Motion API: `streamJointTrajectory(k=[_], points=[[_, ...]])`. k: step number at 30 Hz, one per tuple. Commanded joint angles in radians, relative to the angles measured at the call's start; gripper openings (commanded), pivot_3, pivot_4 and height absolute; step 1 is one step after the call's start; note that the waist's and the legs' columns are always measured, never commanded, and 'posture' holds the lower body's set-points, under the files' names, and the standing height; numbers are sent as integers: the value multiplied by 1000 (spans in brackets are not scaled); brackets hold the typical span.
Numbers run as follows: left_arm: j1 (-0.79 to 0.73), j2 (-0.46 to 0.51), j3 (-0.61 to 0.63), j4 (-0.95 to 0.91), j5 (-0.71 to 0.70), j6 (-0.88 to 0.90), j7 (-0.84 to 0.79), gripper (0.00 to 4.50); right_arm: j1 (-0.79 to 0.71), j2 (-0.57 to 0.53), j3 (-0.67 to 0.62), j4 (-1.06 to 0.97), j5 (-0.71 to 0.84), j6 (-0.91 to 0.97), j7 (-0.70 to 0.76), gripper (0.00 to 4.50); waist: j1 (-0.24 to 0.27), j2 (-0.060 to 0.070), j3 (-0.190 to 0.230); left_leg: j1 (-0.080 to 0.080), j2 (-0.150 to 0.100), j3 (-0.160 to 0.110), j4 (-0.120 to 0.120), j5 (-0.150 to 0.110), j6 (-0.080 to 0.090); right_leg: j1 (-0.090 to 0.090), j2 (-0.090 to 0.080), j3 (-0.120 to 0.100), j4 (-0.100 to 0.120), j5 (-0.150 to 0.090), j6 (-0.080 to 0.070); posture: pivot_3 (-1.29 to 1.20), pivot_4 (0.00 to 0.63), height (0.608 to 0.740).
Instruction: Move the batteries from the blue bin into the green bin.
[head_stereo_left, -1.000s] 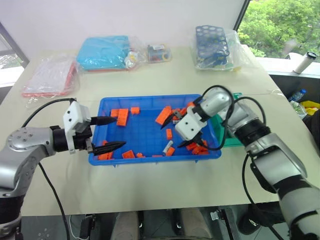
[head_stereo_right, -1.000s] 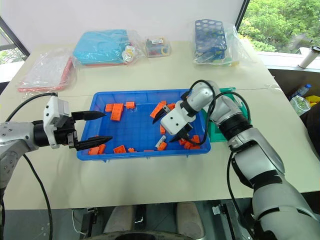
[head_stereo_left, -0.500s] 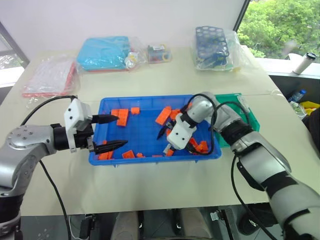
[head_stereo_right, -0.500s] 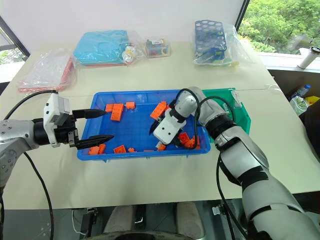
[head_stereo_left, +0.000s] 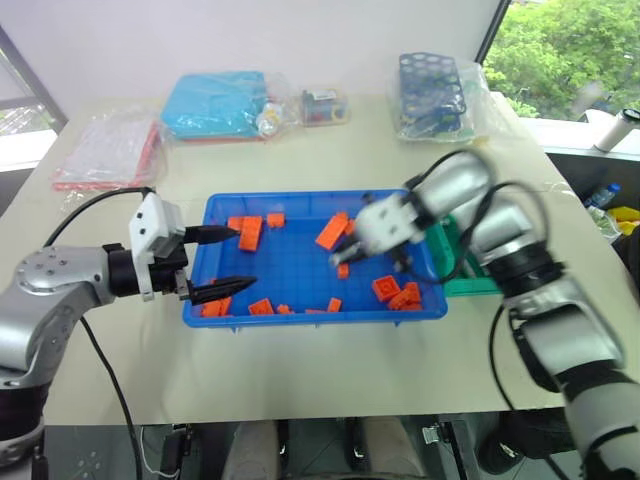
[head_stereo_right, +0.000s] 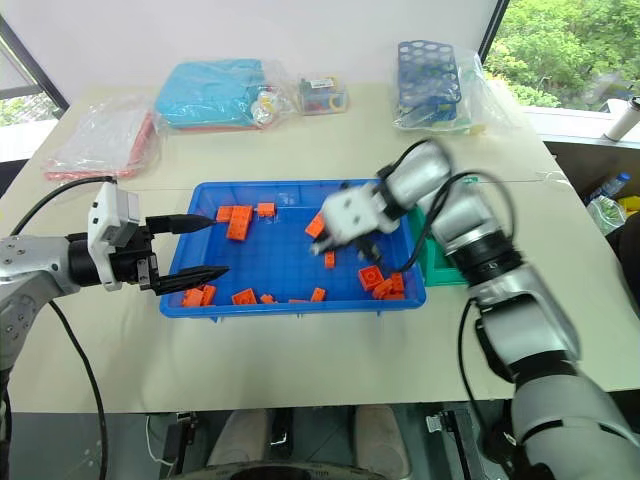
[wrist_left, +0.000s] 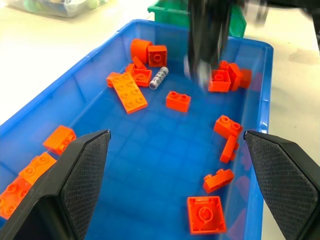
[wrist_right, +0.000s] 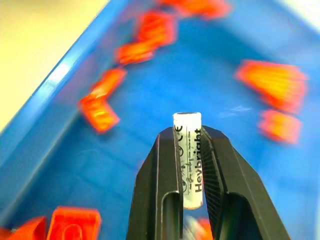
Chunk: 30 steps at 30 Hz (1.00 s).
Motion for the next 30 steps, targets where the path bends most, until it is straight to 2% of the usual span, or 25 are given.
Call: streamJointTrajectory(k=[1, 6, 8, 12, 13, 15, 18, 21, 25, 30], points=[[-32, -6, -5, 22, 7, -30, -15, 4500, 13, -133, -142, -72, 29, 206, -67, 32, 2, 0, 0, 0, 0, 0, 0, 0, 0, 0, -1, 0, 0, 0, 0, 0, 150, 739], [-76, -23, -46, 78, 27, -60, -38, 4500, 218, -311, -241, -150, 8, 297, -135, 32, -1, -1, -1, 0, -1, 1, 0, 0, 1, 1, -2, 0, -2, -1, -2, 0, 150, 739], [-96, -36, -63, 95, 38, -69, -41, 4500, 303, -335, -265, -176, -5, 314, -190, 32, -4, -1, -1, 0, -1, 1, -1, 0, 1, 1, -1, 0, -2, 0, 0, 0, 150, 739], [-136, -68, -91, 113, 45, -71, -40, 4500, 395, -313, -307, -193, -14, 439, -346, 32, -11, 0, 0, 0, -1, 3, 0, 0, 1, -1, 2, 4, 0, 0, 0, 0, 150, 739], [-140, -72, -96, 114, 47, -71, -41, 4500, 404, -307, -315, -196, -6, 471, -372, 1063, -10, 0, 0, 0, -1, 3, 0, 0, 1, -1, 3, 4, 0, 0, 0, 0, 150, 739], [-148, -78, -102, 119, 50, -72, -45, 4500, 415, -303, -319, -205, -1, 489, -406, 1877, -9, 0, 0, 0, -1, 3, 0, 0, 1, -1, 3, 4, -1, 0, 0, 0, 150, 739], [-149, -77, -106, 119, 52, -73, -53, 4500, 404, -318, -302, -198, -16, 455, -423, 3340, -5, 0, 0, 0, -1, 3, 0, 0, 1, -1, 3, 4, -1, 0, 0, 0, 150, 739], [-147, -73, -103, 118, 52, -74, -61, 4500, 314, -300, -274, -163, -5, 441, -415, 3340, -5, 0, 0, 0, -1, 3, 0, 0, 1, -1, 3, 4, -1, 0, 0, 0, 150, 739], [-145, -67, -103, 111, 56, -75, -70, 4500, 163, -184, -195, -183, 59, 522, -387, 3340, -15, 0, 0, 0, 0, 3, 0, 0, 1, -2, 6, 5, -1, 0, 0, 0, 150, 739], [-143, -67, -107, 87, 58, -73, -64, 4500, 157, -41, 5, -214, 1, 527, -397, 3340, -3, 0, 0, -1, 2, 1, -1, 0, 1, -2, 10, 5, -1, 0, 0, 0, 150, 739]])
